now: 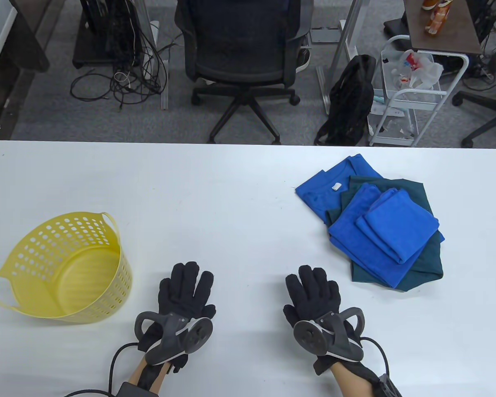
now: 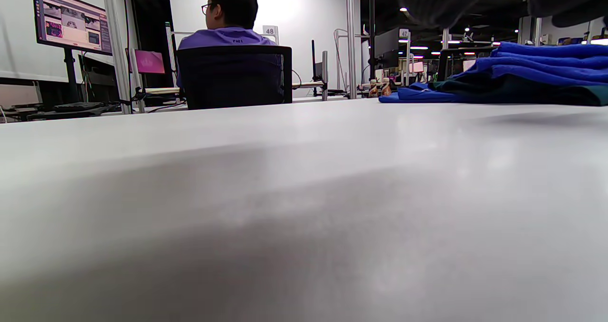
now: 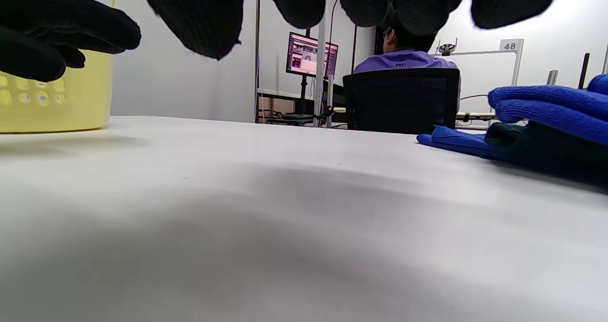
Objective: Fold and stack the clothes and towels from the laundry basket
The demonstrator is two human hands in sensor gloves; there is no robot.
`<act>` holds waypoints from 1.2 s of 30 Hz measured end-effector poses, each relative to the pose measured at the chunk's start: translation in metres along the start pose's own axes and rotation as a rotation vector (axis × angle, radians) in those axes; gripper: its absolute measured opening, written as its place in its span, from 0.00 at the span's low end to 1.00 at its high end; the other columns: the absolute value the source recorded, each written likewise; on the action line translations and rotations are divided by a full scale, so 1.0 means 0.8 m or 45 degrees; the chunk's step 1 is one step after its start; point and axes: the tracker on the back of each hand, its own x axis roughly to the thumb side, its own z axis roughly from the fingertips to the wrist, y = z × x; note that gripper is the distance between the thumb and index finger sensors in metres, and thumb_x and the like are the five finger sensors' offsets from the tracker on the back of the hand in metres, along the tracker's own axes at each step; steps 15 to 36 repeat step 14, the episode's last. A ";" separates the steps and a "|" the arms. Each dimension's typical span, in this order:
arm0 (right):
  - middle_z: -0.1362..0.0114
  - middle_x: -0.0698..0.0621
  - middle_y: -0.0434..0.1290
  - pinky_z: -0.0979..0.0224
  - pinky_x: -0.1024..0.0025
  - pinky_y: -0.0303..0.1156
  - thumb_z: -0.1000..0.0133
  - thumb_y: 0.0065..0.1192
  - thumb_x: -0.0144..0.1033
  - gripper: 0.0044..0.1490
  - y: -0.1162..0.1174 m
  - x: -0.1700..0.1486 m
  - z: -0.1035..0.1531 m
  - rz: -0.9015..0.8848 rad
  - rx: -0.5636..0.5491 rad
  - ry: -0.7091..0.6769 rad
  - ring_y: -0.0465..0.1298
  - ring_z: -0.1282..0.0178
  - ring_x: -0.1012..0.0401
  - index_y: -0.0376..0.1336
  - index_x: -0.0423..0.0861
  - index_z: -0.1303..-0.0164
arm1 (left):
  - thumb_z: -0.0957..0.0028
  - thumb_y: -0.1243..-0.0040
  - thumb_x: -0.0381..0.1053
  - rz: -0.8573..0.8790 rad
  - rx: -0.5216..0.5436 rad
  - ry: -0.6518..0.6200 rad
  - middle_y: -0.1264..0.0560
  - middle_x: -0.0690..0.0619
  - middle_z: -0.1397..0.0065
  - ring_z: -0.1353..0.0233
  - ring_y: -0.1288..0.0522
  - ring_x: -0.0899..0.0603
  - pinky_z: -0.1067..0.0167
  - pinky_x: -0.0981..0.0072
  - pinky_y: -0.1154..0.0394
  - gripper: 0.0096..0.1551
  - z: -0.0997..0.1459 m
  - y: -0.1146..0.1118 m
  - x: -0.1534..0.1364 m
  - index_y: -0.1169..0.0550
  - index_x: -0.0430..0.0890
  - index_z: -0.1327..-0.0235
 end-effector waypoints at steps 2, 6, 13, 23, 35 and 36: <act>0.14 0.24 0.46 0.29 0.22 0.55 0.32 0.55 0.43 0.46 0.001 -0.001 0.000 -0.011 0.007 -0.002 0.50 0.20 0.25 0.45 0.33 0.12 | 0.40 0.46 0.65 -0.007 -0.002 0.003 0.56 0.29 0.09 0.15 0.51 0.21 0.26 0.25 0.40 0.53 0.000 0.000 0.000 0.51 0.46 0.09; 0.14 0.24 0.46 0.29 0.22 0.55 0.32 0.55 0.43 0.45 0.004 -0.002 0.000 -0.028 0.038 -0.002 0.51 0.20 0.26 0.46 0.33 0.12 | 0.40 0.46 0.64 -0.012 -0.015 0.007 0.56 0.29 0.09 0.15 0.51 0.21 0.26 0.25 0.40 0.53 -0.001 0.000 -0.001 0.51 0.46 0.09; 0.14 0.25 0.46 0.29 0.22 0.55 0.32 0.55 0.43 0.45 0.006 -0.010 -0.001 -0.059 0.054 0.014 0.51 0.20 0.25 0.46 0.33 0.12 | 0.40 0.45 0.64 -0.020 -0.038 0.011 0.56 0.29 0.09 0.15 0.51 0.21 0.26 0.25 0.40 0.53 -0.003 0.001 -0.002 0.51 0.46 0.09; 0.14 0.25 0.46 0.29 0.22 0.55 0.32 0.55 0.43 0.45 0.006 -0.011 -0.001 -0.062 0.057 0.015 0.51 0.20 0.26 0.46 0.33 0.12 | 0.40 0.46 0.64 -0.021 -0.041 0.012 0.56 0.29 0.09 0.15 0.50 0.21 0.26 0.25 0.40 0.53 -0.003 0.001 -0.002 0.51 0.46 0.09; 0.14 0.25 0.46 0.29 0.22 0.55 0.32 0.55 0.43 0.45 0.006 -0.011 -0.001 -0.062 0.057 0.015 0.51 0.20 0.26 0.46 0.33 0.12 | 0.40 0.46 0.64 -0.021 -0.041 0.012 0.56 0.29 0.09 0.15 0.50 0.21 0.26 0.25 0.40 0.53 -0.003 0.001 -0.002 0.51 0.46 0.09; 0.14 0.25 0.46 0.29 0.22 0.55 0.32 0.55 0.43 0.45 0.006 -0.011 -0.001 -0.062 0.057 0.015 0.51 0.20 0.26 0.46 0.33 0.12 | 0.40 0.46 0.64 -0.021 -0.041 0.012 0.56 0.29 0.09 0.15 0.50 0.21 0.26 0.25 0.40 0.53 -0.003 0.001 -0.002 0.51 0.46 0.09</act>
